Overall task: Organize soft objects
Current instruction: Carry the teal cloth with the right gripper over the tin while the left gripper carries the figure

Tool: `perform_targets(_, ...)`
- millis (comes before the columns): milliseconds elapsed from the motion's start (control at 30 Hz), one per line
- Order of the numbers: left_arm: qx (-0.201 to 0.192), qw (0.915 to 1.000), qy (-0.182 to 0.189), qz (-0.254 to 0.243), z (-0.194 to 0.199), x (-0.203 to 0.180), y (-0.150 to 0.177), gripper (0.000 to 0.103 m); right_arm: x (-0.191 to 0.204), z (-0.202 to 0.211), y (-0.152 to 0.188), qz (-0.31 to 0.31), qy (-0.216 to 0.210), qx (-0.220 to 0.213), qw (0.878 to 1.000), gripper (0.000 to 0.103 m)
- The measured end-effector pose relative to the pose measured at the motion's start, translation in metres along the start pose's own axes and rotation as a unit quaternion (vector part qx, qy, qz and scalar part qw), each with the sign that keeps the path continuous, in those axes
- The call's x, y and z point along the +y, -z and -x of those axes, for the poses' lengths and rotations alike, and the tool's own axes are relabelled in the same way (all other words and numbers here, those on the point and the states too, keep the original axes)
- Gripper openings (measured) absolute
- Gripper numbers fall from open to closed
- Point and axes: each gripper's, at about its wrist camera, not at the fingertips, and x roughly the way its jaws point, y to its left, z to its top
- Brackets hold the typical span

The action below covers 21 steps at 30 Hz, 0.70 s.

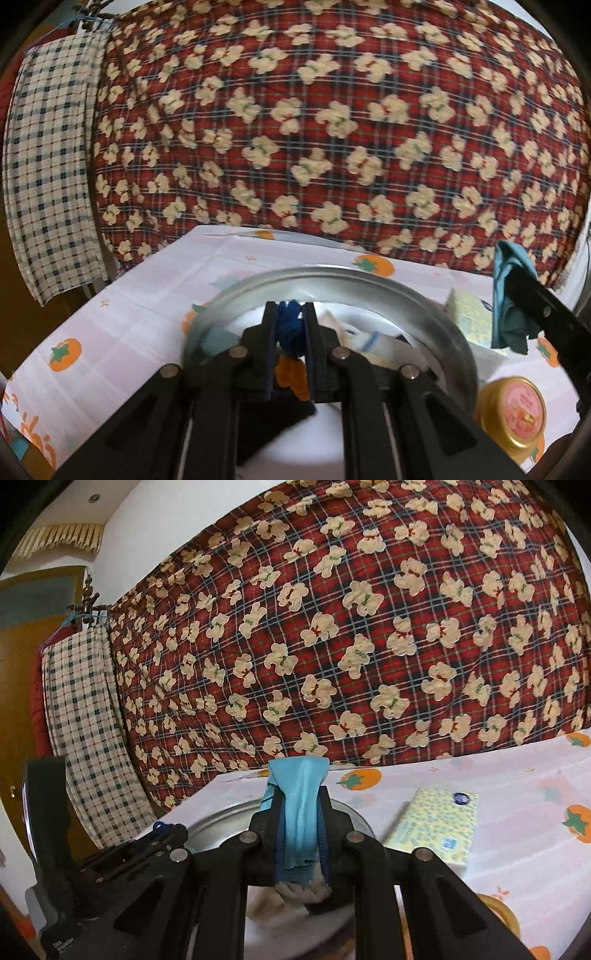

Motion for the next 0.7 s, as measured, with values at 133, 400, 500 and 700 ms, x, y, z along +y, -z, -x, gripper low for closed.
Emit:
perform_targets(133,-0.001,0.9999,-0.011,0.001,-0.008,0.010,-0.013,0.011,0.007,-0.019,-0.011,-0.007,-0.003,0.010,1.000,0.017)
perform_targets(400,0.021,0.9997,-0.010,-0.009,-0.033,0.009,-0.029,0.011,0.010,-0.063,-0.019,-0.037,-0.005,0.062,0.997,0.017)
perform_targets(500,0.037,0.9993,-0.007,-0.009,-0.043,0.009,-0.034,0.011,0.009,-0.079,-0.022,-0.046,-0.001,0.088,0.995,0.017)
perform_targets(700,0.072,0.9970,-0.016,-0.021,-0.066,0.008,-0.044,0.011,0.009,-0.108,-0.025,-0.047,0.009,0.134,0.990,0.017)
